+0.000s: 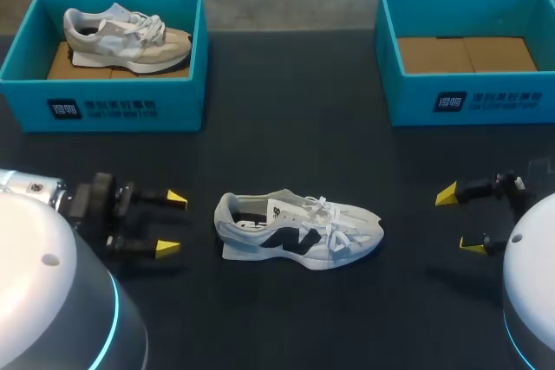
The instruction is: Take the shoe out of the shoebox, open the shoe tongue, remove and reinsert the insole, then place the shoe into the shoebox
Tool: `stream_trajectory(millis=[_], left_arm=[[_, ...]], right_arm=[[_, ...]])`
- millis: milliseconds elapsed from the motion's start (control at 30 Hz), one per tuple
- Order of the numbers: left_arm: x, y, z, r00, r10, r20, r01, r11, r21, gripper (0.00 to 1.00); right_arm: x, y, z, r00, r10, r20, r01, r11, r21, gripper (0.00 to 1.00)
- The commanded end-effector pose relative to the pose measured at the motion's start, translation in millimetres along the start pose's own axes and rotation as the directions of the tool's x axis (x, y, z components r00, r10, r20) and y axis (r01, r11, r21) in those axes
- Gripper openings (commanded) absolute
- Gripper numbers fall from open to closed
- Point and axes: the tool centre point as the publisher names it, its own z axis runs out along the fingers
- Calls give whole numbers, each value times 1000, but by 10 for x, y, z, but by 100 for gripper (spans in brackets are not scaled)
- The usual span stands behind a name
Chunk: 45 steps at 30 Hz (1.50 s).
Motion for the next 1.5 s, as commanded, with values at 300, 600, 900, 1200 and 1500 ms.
stream_trajectory(millis=[300, 600, 900, 1200, 1500], left_arm=[[-138, 60, 202, 1000, 0, 6, 0, 1000, -10, 100], [-229, 100, 350, 1000, 3, -4, -3, 1000, -19, 100], [-310, 78, 470, 1000, 5, -20, -6, 1000, -18, 100], [-307, 69, 567, 999, 7, -47, -8, 1000, -22, 100], [-263, 76, 620, 998, 19, -62, -21, 1000, -24, 100]], right_arm=[[-1, -24, -9, 1000, -1, 0, 1, 1000, -4, 100], [-1, -24, -9, 1000, -1, 0, 1, 1000, -4, 100], [-1, -24, -9, 1000, -1, 0, 1, 1000, -4, 100], [-1, -24, -9, 1000, -1, 0, 1, 1000, -4, 100], [-1, -24, -9, 1000, -1, 0, 1, 1000, -4, 100]])
